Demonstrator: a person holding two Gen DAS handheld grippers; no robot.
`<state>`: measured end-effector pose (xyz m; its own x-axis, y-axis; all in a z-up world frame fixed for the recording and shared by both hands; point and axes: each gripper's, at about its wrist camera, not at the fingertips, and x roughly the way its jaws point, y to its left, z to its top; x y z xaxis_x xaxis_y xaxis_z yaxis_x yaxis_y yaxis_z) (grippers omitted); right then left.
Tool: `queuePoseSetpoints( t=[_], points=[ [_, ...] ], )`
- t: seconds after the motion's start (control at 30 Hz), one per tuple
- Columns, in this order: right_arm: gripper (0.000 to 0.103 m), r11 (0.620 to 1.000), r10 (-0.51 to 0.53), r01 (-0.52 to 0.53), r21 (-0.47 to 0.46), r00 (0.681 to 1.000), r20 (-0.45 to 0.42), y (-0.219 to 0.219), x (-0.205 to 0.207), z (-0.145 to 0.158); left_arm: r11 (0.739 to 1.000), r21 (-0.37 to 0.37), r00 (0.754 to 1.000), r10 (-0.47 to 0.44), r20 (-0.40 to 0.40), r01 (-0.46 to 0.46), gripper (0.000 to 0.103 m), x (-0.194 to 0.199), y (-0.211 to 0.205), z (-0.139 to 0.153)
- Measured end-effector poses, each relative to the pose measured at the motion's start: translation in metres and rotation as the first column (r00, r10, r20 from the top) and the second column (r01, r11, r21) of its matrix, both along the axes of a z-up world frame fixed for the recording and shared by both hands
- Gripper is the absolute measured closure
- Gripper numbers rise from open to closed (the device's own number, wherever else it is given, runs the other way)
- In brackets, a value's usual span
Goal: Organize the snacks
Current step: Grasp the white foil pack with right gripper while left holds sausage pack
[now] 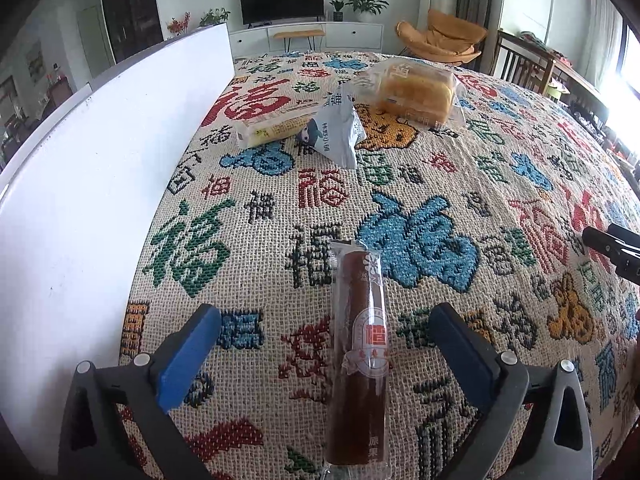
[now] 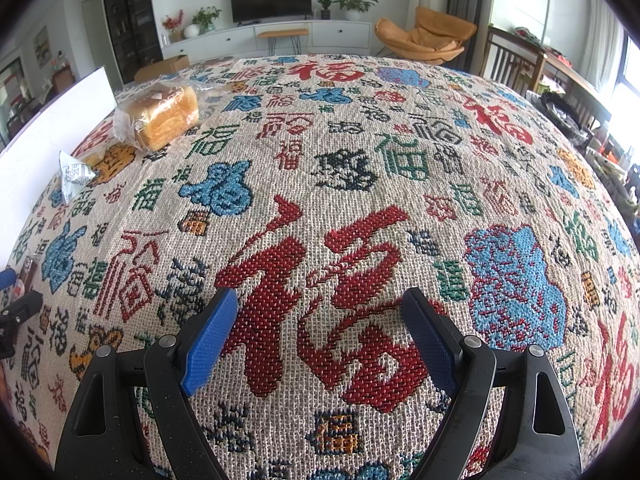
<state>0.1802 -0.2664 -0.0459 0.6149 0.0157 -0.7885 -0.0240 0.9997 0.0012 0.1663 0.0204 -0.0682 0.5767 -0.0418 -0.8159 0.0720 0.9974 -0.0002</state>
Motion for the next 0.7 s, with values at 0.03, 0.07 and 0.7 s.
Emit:
queuePoseSetpoints(
  t=[0.03,0.07,0.7],
  points=[
    [0.017,1.000,0.000,0.000,0.000,1.000,0.000,0.0000,0.0000,0.0000,1.000,0.000,1.000,0.000,0.000,0.000,0.000,0.0000,-0.0001,-0.0002],
    [0.017,1.000,0.000,0.000,0.000,1.000,0.000,0.0000,0.0001,0.0001,1.000,0.000,1.000,0.000,0.000,0.000,0.000,-0.0002,0.0000,0.0001],
    [0.017,1.000,0.001,-0.001,-0.015,1.000,-0.004,0.0041,-0.0007,0.0000,1.000,0.001,1.000,0.000,0.003,0.000,0.000,-0.0018,-0.0003,0.0011]
  ],
)
